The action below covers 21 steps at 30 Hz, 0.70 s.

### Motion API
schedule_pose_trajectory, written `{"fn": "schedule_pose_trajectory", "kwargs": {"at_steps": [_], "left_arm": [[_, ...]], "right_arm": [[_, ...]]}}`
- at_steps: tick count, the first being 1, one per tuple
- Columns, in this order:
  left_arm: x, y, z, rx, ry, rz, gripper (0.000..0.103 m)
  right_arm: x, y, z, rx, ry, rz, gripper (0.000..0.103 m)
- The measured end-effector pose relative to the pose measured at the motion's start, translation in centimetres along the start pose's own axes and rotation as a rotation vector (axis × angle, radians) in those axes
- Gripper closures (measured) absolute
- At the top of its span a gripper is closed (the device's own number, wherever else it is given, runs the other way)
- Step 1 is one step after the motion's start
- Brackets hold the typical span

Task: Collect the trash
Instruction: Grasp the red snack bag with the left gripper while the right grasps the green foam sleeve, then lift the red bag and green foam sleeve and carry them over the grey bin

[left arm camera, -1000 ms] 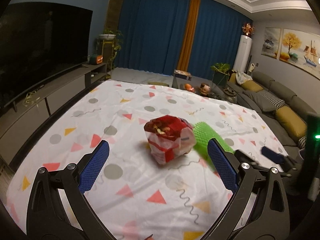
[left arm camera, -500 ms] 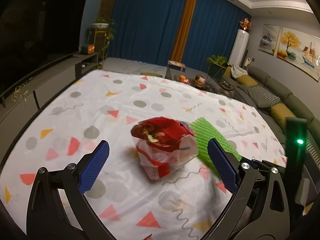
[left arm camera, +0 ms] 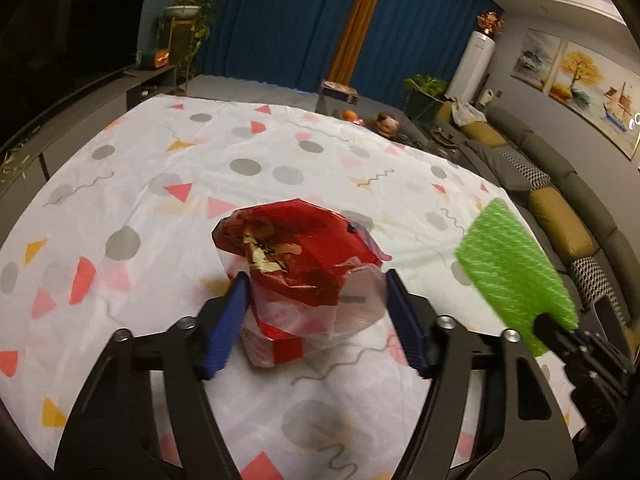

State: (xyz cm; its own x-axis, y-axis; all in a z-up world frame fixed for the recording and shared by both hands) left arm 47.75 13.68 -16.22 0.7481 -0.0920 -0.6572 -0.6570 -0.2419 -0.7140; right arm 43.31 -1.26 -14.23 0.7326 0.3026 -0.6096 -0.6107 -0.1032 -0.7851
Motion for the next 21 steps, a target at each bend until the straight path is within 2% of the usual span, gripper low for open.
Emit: {"fn": "schedule_pose_trajectory", "kwargs": {"at_steps": [4,7,13,21], "left_arm": [[-0.5,0.3,-0.5,0.025,0.002,-0.013,0.056],[-0.9,0.8,-0.6,0.032,0.010,-0.014,0.062],[-3.1,1.2,-1.8,0.033,0.047,-0.038,0.066],[-8.4,2.5,-7.7,0.121,0.161,-0.096,0.066]], "right_arm": [[-2.0,0.3,-0.9,0.004,0.005,-0.022,0.089],[-3.4,0.7,-1.2,0.005,0.007,-0.037,0.089],[-6.3,1.1,-1.9,0.011,0.010,-0.069,0.089],[-10.4,2.1,-3.9,0.043,0.033,-0.115,0.089]]}}
Point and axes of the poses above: each gripper's, at about its wrist camera, not at the fingertips, and x roughly the way its jaws point, z to its left, y to its underside, the point moved 10 cm from there along x, roughly the way its jaws point, and after that the axes turned 2 degrees about -y, right-handed, at the moved point
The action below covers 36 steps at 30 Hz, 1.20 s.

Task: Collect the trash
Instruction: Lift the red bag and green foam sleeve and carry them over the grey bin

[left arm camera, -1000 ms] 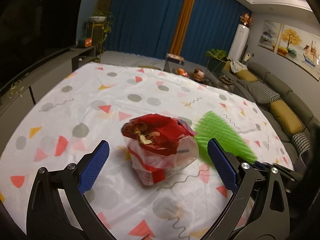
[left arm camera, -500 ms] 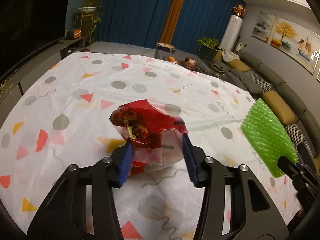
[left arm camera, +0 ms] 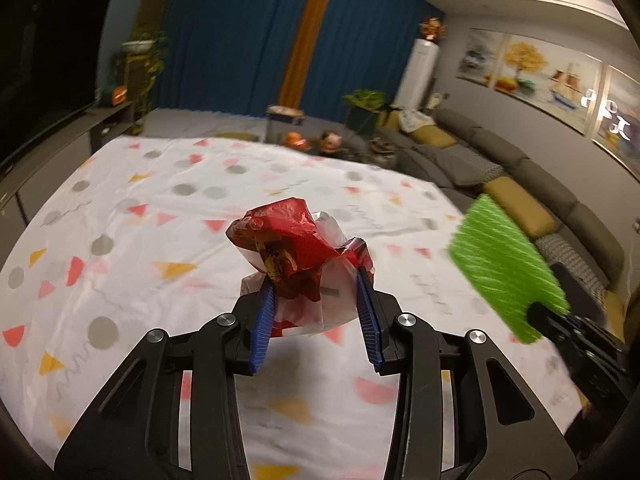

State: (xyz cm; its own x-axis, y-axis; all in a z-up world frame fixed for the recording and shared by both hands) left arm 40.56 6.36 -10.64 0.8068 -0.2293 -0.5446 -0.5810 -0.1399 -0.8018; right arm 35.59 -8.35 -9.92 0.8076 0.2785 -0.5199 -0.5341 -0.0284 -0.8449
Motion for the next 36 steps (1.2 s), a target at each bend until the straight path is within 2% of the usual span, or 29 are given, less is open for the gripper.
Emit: {"fn": "schedule_pose_trajectory", "kwargs": {"at_steps": [10,21,28,36], "left_arm": [[-3.0,1.1,-9.3,0.089,0.150,-0.030,0.066],[-3.8,2.1,-21.0,0.184,0.298,-0.037,0.066],[-2.4,3.0,-30.0,0.236,0.415,-0.020,0.066],[2.2,5.6,-38.8,0.275,0.518,0.059,0.064]], "right_arm": [[-5.6,0.2,-3.9,0.031,0.071,-0.061,0.089],[-10.6,1.0,-11.1,0.112,0.189,-0.118,0.089],[-13.8,2.1,-18.6,0.213,0.322,-0.158,0.089],[-15.9,3.6,-26.2,0.319,0.447,-0.177,0.088]]}}
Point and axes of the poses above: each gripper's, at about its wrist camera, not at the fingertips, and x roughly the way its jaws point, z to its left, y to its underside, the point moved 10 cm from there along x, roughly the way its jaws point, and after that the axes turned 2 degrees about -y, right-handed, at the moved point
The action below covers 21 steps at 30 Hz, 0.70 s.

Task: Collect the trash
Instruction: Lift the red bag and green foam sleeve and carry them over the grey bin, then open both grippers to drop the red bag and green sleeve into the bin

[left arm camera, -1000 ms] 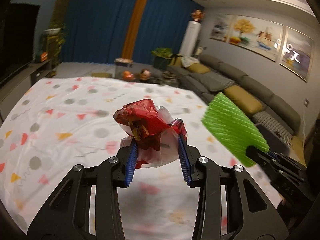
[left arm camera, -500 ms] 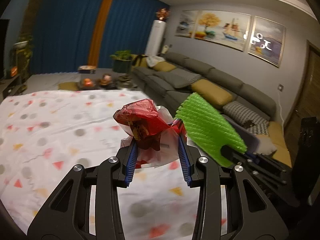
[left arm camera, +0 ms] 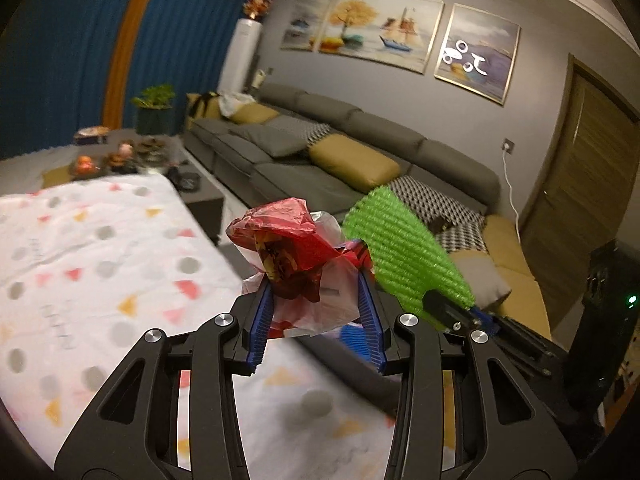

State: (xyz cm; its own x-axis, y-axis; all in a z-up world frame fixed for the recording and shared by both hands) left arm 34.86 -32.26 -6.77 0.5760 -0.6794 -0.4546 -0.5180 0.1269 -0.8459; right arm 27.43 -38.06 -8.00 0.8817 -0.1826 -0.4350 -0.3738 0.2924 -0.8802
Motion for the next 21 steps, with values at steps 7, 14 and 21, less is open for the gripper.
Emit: {"fn": "schedule_pose_trajectory", "kwargs": {"at_steps": [7,14,21], "left_arm": [[5.8,1.1,-2.0,-0.010,0.061,0.073,0.061],[7.8,2.2,-1.4,-0.037,0.070,0.099,0.038],[6.1,2.5,0.9,-0.024,-0.043,0.070,0.017]], "right_arm": [[1.8,0.2,-3.1,0.039,0.044,0.015,0.083],[3.2,0.9,-4.8,0.066,0.059,0.040,0.060],[2.7,0.8,-5.3,0.053,0.082,0.023,0.038]]}}
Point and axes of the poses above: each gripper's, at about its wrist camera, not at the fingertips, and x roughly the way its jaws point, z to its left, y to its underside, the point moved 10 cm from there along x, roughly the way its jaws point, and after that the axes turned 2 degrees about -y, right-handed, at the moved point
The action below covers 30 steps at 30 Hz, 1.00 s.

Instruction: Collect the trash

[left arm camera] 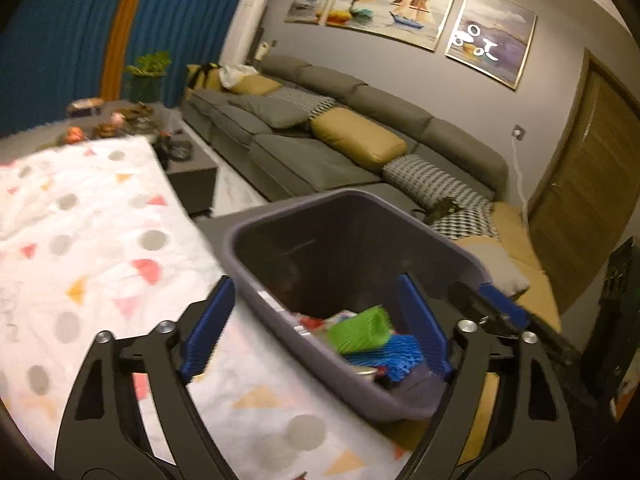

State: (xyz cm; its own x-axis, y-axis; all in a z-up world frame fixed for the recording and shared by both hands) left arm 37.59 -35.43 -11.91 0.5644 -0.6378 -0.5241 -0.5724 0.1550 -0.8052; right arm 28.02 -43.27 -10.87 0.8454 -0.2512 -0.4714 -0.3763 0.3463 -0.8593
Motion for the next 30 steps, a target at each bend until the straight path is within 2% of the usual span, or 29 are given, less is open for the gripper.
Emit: {"fn": "schedule_pose_trajectory", "kwargs": {"at_steps": [3,5,8,9,13,16,22,30], "left_arm": [[-2.4,0.4,1.2,0.032,-0.085,-0.020,0.010],[-4.0,0.6,1.7,0.056,-0.137,-0.035,0.007],[-7.1,1.5,2.8,0.063,-0.212,-0.054,0.006],[-8.1,1.8,3.2,0.065,-0.231,-0.058,0.006],[-12.9,3.2,5.1,0.064,-0.344,-0.090,0.006],[-17.0,4.5,7.1,0.025,-0.423,-0.107,0.006],[-23.5,6.6,9.3,-0.036,-0.477,-0.153,0.006],[-28.5,9.0,9.5,-0.039,-0.522,-0.181,0.006]], "right_arm": [[-0.9,-0.2,0.3,-0.031,0.012,-0.020,0.022],[-1.7,-0.2,0.9,-0.062,0.014,-0.037,0.015],[-3.1,0.2,2.6,-0.121,0.013,-0.044,0.012],[-3.6,0.4,3.2,-0.141,0.013,-0.046,0.006],[-6.3,1.4,6.6,-0.216,-0.014,-0.079,0.005],[-7.8,2.2,7.9,-0.227,-0.033,-0.080,0.005],[-11.7,3.8,10.3,-0.215,-0.067,-0.099,0.005],[-15.9,5.9,12.9,-0.213,-0.103,-0.108,0.005]]}}
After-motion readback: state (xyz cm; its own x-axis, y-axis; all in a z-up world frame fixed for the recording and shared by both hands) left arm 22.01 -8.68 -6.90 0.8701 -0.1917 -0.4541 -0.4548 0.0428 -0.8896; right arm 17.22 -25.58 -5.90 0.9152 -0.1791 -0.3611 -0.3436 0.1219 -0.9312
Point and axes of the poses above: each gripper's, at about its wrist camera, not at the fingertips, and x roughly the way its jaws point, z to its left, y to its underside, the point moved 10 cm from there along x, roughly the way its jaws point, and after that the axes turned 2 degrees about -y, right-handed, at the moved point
